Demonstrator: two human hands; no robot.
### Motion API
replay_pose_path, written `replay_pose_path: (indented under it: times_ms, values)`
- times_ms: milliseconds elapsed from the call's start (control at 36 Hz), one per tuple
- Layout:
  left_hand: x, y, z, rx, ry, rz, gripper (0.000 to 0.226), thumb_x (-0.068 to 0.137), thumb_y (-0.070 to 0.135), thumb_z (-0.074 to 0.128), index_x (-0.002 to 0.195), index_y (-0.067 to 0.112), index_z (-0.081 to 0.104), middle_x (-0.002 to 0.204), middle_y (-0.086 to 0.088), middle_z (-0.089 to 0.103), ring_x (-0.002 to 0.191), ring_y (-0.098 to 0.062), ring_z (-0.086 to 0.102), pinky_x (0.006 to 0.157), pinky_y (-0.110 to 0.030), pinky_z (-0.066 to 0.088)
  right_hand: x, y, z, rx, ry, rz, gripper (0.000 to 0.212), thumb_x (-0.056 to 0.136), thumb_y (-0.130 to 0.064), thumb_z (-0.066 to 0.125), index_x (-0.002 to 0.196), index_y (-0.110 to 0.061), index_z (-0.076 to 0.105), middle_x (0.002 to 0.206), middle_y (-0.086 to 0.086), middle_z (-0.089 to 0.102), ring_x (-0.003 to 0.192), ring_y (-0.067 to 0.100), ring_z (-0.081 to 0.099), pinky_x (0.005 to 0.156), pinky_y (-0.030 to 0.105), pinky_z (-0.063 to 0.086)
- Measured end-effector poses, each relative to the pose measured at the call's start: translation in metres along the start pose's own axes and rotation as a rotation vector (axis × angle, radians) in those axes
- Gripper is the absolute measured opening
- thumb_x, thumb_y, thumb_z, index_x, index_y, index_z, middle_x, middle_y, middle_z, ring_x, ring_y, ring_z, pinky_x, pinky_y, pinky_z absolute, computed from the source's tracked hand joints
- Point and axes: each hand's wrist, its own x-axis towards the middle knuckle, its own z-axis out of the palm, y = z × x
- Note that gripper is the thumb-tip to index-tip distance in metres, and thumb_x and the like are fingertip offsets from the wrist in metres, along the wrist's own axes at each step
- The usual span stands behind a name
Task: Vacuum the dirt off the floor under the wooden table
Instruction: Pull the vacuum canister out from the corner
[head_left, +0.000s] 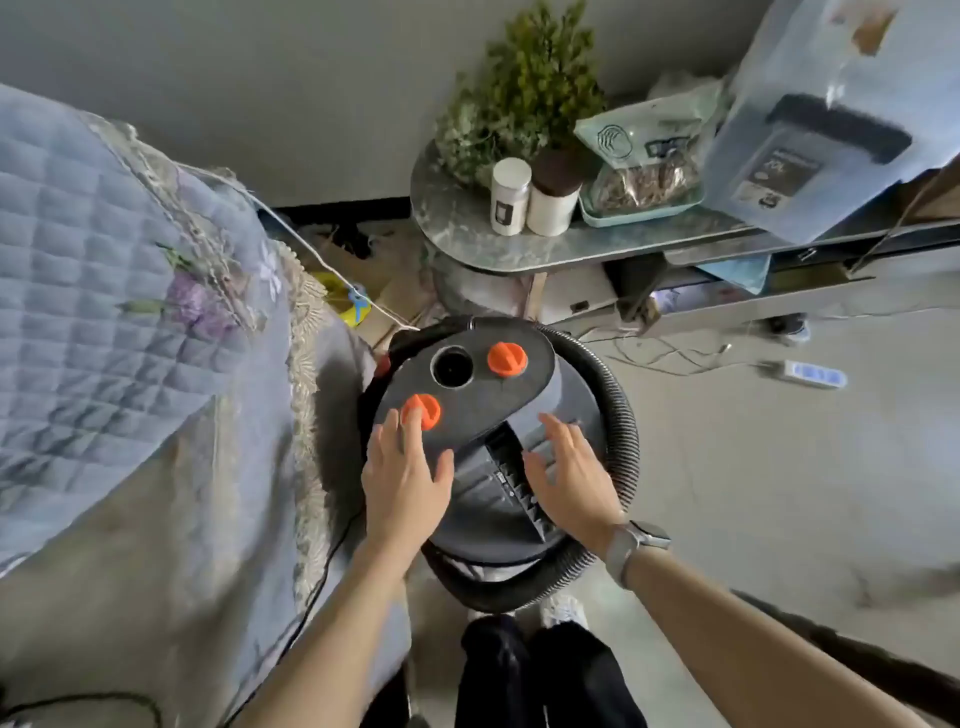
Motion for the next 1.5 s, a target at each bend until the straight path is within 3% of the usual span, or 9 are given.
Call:
replay_pose_path:
  times_ms: [139,250,306,444,694,972,1194,1389,1500]
  values:
    - [0.02,-0.019,0.029,-0.025,0.01,-0.092,0.076,0.085,0.048,0.053,0.143,0.003,0.035,0.143,-0.035,0.034,0.131,-0.053,0.033,0.099,-0.059,0.037,0.017,-0.002,0.039,-0.033,0.024,0.026,0.06,0.09,-0.045,0.054,0.141,-0.021,0.033,0.125,-0.002,0.048,0.118,0.018,0.049,0.081,0.036,0.046]
    - [0.019,-0.035,0.051,-0.11,-0.053,-0.112,0.08,0.087,0.047,0.059,0.148,0.006,0.027,0.15,-0.032,0.021,0.139,-0.052,0.017,0.11,-0.058,0.023,0.02,-0.003,0.057,-0.047,0.032,0.054,0.056,0.092,-0.039,0.054,0.14,-0.023,0.03,0.135,-0.003,0.048,0.114,0.022,0.056,0.075,0.037,0.046]
    - [0.017,-0.04,0.058,-0.151,-0.056,-0.098,0.082,0.087,0.056,0.048,0.149,0.006,0.026,0.152,-0.031,0.016,0.14,-0.051,0.012,0.112,-0.058,0.019,0.022,-0.003,0.061,-0.078,0.016,0.076,0.056,0.093,-0.04,0.052,0.14,-0.019,0.03,0.135,0.001,0.051,0.105,0.028,0.061,0.073,0.037,0.046]
    - [0.019,-0.042,0.064,-0.192,-0.005,-0.034,0.083,0.086,0.056,0.04,0.147,-0.001,0.027,0.15,-0.034,0.016,0.139,-0.055,0.007,0.112,-0.058,0.014,0.029,0.0,0.064,-0.118,-0.009,0.096,0.05,0.095,-0.043,0.05,0.131,-0.01,0.04,0.118,0.009,0.062,0.096,0.036,0.062,0.072,0.038,0.044]
    - [0.017,-0.044,0.066,0.003,-0.027,0.069,0.089,0.094,0.063,0.023,0.141,-0.012,0.028,0.143,-0.046,0.017,0.131,-0.065,0.009,0.104,-0.072,0.02,0.028,0.011,0.056,-0.095,-0.045,0.07,0.048,0.094,-0.048,0.048,0.127,-0.013,0.041,0.113,0.005,0.065,0.092,0.032,0.064,0.069,0.035,0.044]
    - [0.015,-0.008,0.074,0.117,0.003,0.196,0.083,0.097,0.055,0.025,0.134,-0.019,0.032,0.136,-0.048,0.028,0.132,-0.051,0.011,0.106,-0.068,0.023,0.029,0.044,0.025,-0.113,-0.062,0.034,0.047,0.094,-0.047,0.049,0.126,-0.013,0.041,0.111,0.005,0.064,0.093,0.033,0.062,0.066,0.034,0.038]
    - [-0.002,0.031,0.1,0.083,-0.048,0.125,0.086,0.088,0.056,0.038,0.147,-0.002,0.013,0.153,-0.029,0.016,0.141,-0.046,0.016,0.11,-0.061,0.026,0.031,0.09,-0.011,-0.185,-0.082,0.019,0.053,0.093,-0.051,0.05,0.133,-0.02,0.038,0.126,-0.001,0.058,0.107,0.028,0.059,0.074,0.036,0.043]
    - [-0.009,0.072,0.115,0.133,-0.124,0.227,0.079,0.082,0.06,0.042,0.147,0.019,0.024,0.155,-0.019,0.014,0.14,-0.046,0.019,0.1,-0.068,0.029,0.025,0.133,-0.041,-0.239,-0.078,-0.029,0.057,0.092,-0.054,0.048,0.136,-0.021,0.037,0.128,-0.001,0.058,0.105,0.029,0.062,0.077,0.039,0.048]
    - [-0.018,0.103,0.123,0.108,-0.165,0.219,0.074,0.082,0.061,0.042,0.145,0.022,0.03,0.154,-0.018,0.015,0.138,-0.047,0.024,0.094,-0.071,0.033,0.022,0.157,-0.061,-0.251,-0.072,-0.035,0.059,0.091,-0.055,0.049,0.137,-0.02,0.039,0.127,0.0,0.058,0.103,0.03,0.063,0.076,0.042,0.05]
